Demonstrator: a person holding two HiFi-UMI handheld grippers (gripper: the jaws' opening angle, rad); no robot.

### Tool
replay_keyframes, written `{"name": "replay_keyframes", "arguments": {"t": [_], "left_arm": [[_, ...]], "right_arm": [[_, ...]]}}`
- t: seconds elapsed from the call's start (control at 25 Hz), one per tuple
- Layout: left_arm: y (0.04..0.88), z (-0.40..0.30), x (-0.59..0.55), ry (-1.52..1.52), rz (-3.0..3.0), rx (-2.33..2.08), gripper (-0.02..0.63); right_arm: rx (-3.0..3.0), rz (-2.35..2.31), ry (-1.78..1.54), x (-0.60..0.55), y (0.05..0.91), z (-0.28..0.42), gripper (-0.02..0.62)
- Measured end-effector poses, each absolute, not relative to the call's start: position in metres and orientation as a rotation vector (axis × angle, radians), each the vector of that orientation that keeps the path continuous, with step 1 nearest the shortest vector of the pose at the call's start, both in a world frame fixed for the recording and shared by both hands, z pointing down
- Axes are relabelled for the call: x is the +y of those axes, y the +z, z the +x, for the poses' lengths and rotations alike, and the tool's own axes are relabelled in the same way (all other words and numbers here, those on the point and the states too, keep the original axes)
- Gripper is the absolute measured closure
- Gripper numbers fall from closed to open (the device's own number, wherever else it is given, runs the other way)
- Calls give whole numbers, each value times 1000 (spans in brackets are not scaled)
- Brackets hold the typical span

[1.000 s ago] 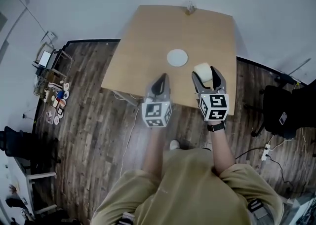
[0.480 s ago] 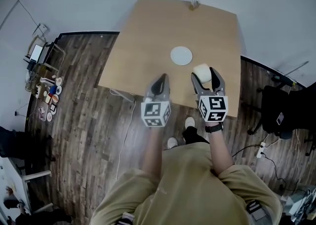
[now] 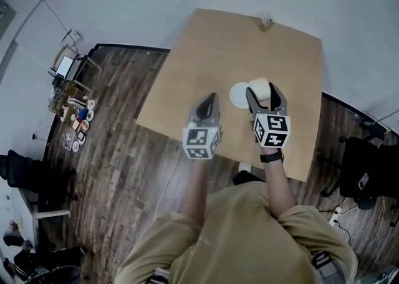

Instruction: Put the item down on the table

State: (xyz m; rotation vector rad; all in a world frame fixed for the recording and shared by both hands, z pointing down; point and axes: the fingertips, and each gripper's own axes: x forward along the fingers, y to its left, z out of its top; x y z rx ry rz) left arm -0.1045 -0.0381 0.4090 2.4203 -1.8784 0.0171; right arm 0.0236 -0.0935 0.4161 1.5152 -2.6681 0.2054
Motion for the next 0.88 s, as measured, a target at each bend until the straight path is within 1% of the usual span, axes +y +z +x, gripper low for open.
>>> {"name": "replay_keyframes", "arguments": {"t": [0.16, 0.48, 0.88], "left_arm": [[401, -103, -84, 54, 2413, -1897, 604], [441, -88, -151, 136, 2312, -1870, 604], [538, -105, -194, 241, 2210, -1721, 604]], "right_arm": [[-2713, 1468, 215, -140, 407, 12, 273], [-2687, 1357, 357, -204, 453, 8, 273], [-2456, 1309, 542, -228, 576, -5, 273]]}}
